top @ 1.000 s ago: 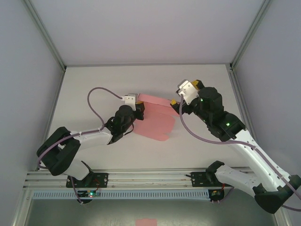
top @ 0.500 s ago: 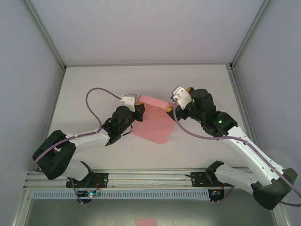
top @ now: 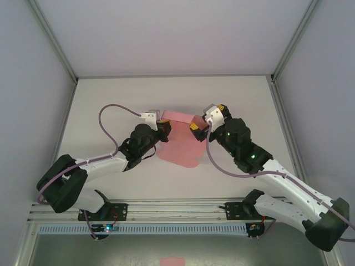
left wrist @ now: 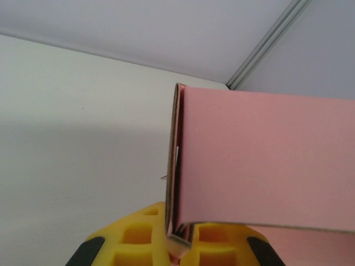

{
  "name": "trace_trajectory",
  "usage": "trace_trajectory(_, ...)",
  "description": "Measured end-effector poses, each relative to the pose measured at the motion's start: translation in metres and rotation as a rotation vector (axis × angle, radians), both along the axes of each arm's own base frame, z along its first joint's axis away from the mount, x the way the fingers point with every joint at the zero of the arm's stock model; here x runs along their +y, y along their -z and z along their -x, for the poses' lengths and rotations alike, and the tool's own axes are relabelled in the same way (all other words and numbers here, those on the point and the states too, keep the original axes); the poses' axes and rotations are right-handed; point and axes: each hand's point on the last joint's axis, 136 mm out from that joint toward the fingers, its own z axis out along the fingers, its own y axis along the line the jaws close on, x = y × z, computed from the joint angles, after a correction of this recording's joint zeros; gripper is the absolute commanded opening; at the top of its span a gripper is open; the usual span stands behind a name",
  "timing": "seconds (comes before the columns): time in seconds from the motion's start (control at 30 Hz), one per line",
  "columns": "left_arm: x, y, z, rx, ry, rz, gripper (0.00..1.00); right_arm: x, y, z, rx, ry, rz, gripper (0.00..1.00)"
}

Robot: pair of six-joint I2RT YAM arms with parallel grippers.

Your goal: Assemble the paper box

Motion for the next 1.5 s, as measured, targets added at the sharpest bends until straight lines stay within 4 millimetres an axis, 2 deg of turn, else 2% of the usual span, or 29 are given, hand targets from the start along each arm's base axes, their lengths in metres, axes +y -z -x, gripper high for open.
trace_trajectory(0.17,-0.005,-0.006,0.0,0.01,0.013,0.064,0.0,-0.01,-0.017,-0.008,-0.095,0.166,-0.096,0.98)
trace_trajectory(0.3,-0.006,-0.007,-0.001,0.02,0.009,0.085,0.0,-0.011,-0.02,-0.007,-0.117,0.225,-0.096,0.98)
trace_trajectory(0.43,-0.005,-0.009,-0.003,0.022,-0.007,0.091,0.0,-0.015,-0.021,0.002,-0.087,0.207,-0.076,0.98)
trace_trajectory(0.53,-0.003,-0.009,-0.004,0.024,-0.018,0.094,0.0,-0.024,-0.036,0.018,-0.065,0.173,-0.111,0.98)
trace_trajectory(0.77,-0.003,-0.013,-0.002,0.011,-0.012,0.103,0.0,-0.067,-0.071,0.067,-0.076,0.133,-0.271,0.98)
trace_trajectory(0.93,-0.003,-0.026,0.003,-0.043,0.024,0.111,0.0,-0.108,-0.082,0.082,-0.103,0.241,-0.342,0.98)
trace_trajectory(1.0,-0.004,-0.032,0.005,-0.067,0.041,0.121,0.0,-0.124,-0.081,0.081,-0.093,0.319,-0.335,0.98)
trace_trajectory(1.07,-0.004,-0.036,0.006,-0.085,0.045,0.132,0.0,-0.131,-0.079,0.081,-0.069,0.353,-0.313,0.98)
trace_trajectory(1.13,-0.004,-0.037,0.006,-0.086,0.043,0.133,0.0,-0.131,-0.073,0.081,-0.039,0.353,-0.286,0.98)
trace_trajectory(1.3,-0.003,-0.037,0.005,-0.082,0.032,0.139,0.0,-0.123,-0.042,0.078,0.064,0.331,-0.201,0.98)
trace_trajectory(1.5,-0.004,-0.037,0.006,-0.08,0.04,0.143,0.0,-0.115,-0.003,0.062,0.179,0.323,-0.133,0.98)
